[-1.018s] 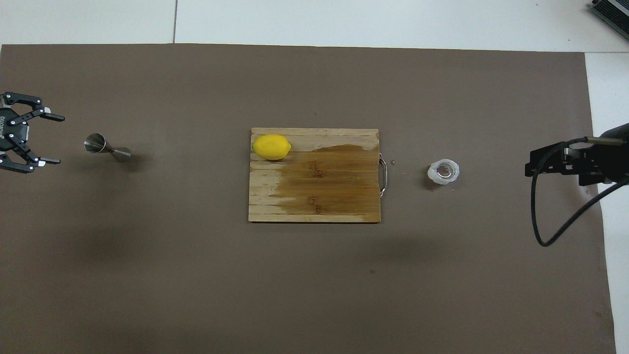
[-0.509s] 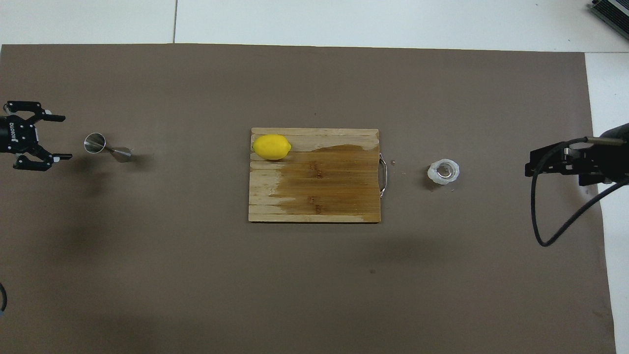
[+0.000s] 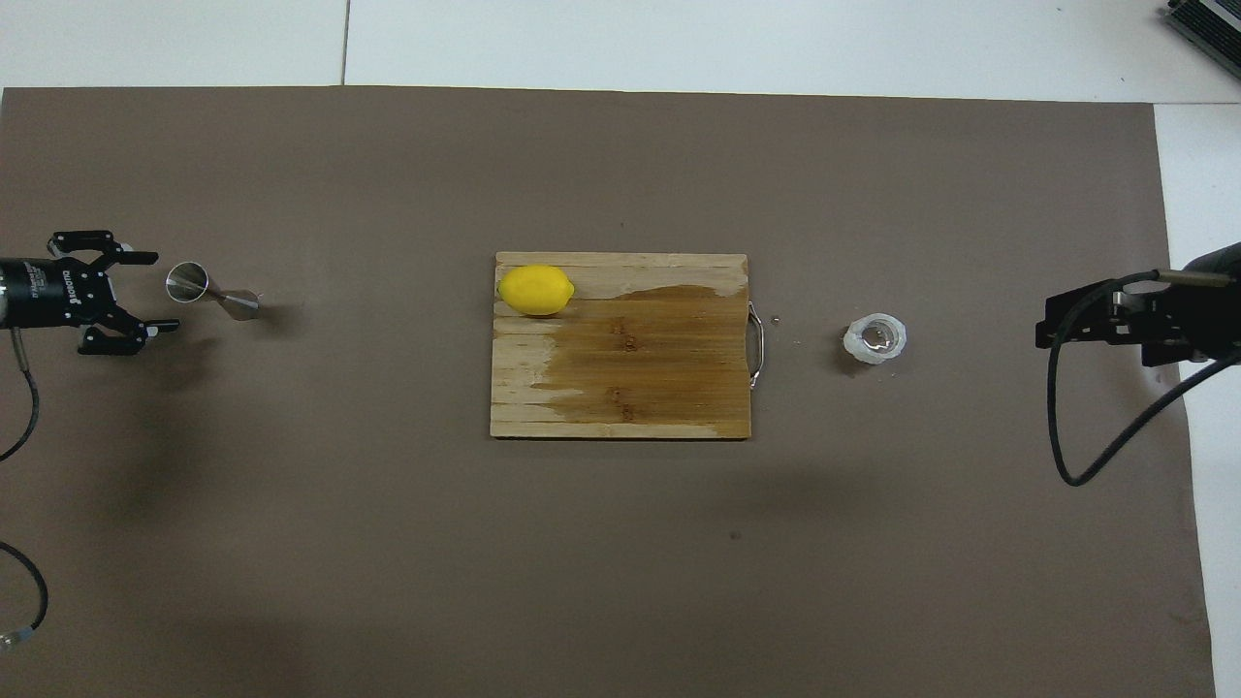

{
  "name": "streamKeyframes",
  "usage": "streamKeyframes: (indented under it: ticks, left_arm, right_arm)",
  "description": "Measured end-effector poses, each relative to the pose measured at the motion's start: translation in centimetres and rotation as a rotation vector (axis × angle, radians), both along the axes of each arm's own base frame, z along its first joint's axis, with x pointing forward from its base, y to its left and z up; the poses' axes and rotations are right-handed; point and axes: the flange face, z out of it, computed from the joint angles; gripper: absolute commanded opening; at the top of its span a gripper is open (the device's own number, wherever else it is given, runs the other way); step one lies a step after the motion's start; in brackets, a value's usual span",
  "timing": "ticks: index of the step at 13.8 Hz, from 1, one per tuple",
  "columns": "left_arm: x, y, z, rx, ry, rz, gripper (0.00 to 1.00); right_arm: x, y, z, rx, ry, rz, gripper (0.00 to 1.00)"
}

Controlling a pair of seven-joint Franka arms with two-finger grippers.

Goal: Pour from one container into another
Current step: 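Close the left gripper around the small metal cup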

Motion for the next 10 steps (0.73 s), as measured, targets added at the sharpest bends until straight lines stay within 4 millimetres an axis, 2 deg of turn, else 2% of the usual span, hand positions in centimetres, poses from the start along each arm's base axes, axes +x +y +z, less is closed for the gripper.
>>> streamKeyframes:
  ticks: [5, 6, 7, 10]
  left_arm:
    - [-1.2, -2.1, -0.3, -0.07, 0.009, 0.03, 1.0]
    - [-1.3, -2.3, -0.3, -0.086, 0.006, 0.038, 0.96]
    - [-1.5, -2.5, -0.4, -0.097, 0.001, 0.038, 0.96]
    - [-2.2, -3.5, -1.2, -0.14, -0.043, 0.026, 0.96]
  right_arm:
    - [0.0, 0.0, 0.0, 0.0, 0.0, 0.0, 1.0]
    - [0.0, 0.0, 0.0, 0.0, 0.0, 0.0, 1.0]
    - [0.0, 0.0, 0.0, 0.0, 0.0, 0.0, 1.0]
    - [0.0, 0.0, 0.0, 0.0, 0.0, 0.0, 1.0]
